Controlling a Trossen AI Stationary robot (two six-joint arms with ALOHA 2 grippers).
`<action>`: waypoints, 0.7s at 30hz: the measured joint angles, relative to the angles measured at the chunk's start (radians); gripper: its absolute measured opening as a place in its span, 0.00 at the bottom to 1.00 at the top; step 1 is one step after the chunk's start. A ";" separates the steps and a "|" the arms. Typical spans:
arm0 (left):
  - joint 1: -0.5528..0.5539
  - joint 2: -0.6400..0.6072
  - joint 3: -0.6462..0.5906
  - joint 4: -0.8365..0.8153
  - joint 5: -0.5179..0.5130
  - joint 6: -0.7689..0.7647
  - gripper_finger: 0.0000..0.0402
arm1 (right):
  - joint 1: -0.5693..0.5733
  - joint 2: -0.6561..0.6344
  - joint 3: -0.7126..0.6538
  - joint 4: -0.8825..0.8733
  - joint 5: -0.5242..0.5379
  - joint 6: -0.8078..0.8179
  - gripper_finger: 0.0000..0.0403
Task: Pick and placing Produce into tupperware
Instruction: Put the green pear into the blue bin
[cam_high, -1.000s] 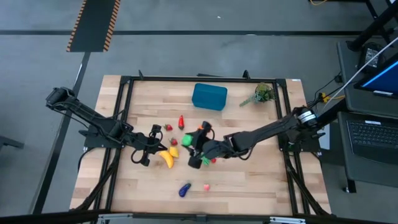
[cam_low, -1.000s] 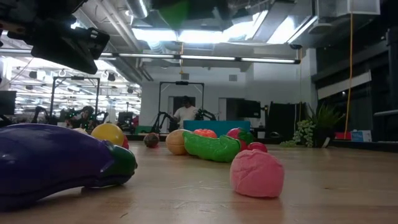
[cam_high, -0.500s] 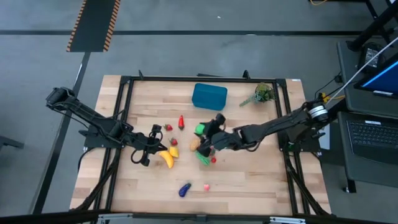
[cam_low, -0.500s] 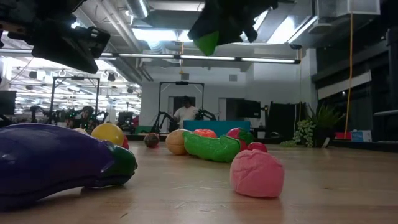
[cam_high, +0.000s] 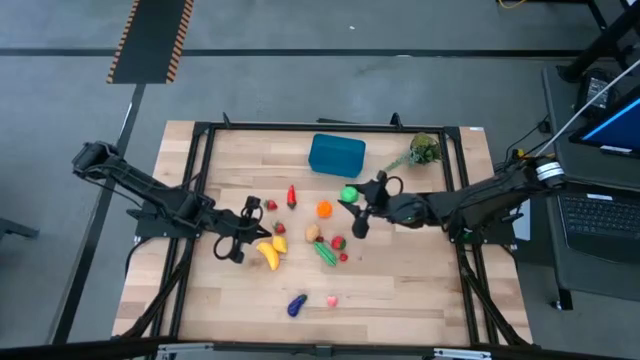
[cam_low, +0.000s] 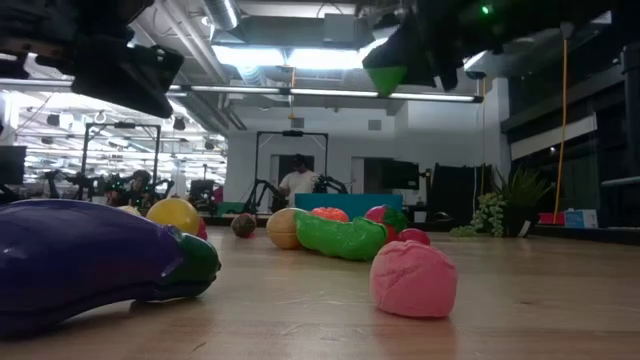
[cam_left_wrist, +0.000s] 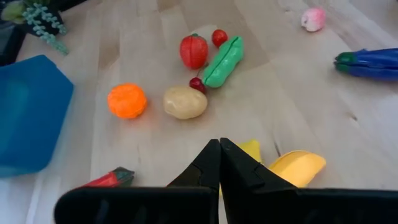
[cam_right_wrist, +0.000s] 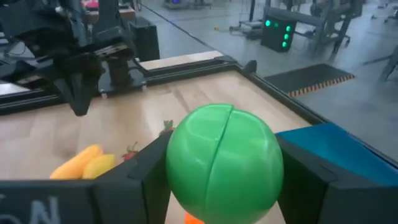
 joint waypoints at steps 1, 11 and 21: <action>0.008 0.000 0.000 0.002 0.000 -0.001 0.00 | -0.002 -0.007 -0.021 0.032 -0.019 -0.019 0.55; 0.133 0.000 0.000 0.091 -0.001 0.005 0.00 | -0.157 -0.025 -0.127 0.140 -0.284 -0.209 0.55; 0.278 0.000 0.000 0.149 -0.001 0.008 0.00 | -0.414 -0.025 -0.137 0.135 -0.575 -0.239 0.55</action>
